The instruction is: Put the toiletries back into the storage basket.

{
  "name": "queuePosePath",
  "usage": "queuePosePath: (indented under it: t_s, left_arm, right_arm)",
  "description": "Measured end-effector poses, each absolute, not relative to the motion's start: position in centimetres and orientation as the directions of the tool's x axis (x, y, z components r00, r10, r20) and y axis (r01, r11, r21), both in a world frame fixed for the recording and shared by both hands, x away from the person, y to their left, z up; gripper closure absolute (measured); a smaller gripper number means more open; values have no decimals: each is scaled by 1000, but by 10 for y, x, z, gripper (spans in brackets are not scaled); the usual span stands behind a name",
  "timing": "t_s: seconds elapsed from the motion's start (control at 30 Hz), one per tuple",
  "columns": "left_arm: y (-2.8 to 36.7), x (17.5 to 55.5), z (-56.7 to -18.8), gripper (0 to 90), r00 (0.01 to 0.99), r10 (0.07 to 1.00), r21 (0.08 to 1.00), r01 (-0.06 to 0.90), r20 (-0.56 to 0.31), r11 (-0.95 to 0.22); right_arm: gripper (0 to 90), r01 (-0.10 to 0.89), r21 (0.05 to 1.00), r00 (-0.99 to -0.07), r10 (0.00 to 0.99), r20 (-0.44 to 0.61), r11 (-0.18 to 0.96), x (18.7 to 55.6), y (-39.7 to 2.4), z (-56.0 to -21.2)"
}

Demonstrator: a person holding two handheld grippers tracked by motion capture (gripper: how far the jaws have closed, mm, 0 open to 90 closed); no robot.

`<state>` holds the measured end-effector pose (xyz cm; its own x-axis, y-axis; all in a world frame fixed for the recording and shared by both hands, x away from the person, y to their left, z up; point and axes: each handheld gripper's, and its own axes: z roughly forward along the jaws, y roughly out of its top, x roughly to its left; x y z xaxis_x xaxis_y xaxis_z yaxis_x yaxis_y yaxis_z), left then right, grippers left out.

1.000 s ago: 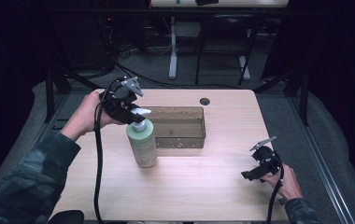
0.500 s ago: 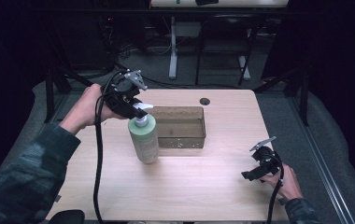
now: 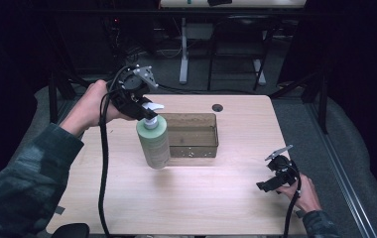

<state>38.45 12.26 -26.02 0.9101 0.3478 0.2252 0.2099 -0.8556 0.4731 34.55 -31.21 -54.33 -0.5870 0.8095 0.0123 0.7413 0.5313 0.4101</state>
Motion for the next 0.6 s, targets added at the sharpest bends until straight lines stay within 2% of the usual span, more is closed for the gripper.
queuePosePath:
  t_s: [0.6]
  left_arm:
    - [118,392,-239,625,902,356,469,211,244,-858]
  right_arm:
    - [0,745,408,-586,810,23,527,346,-312,-544]
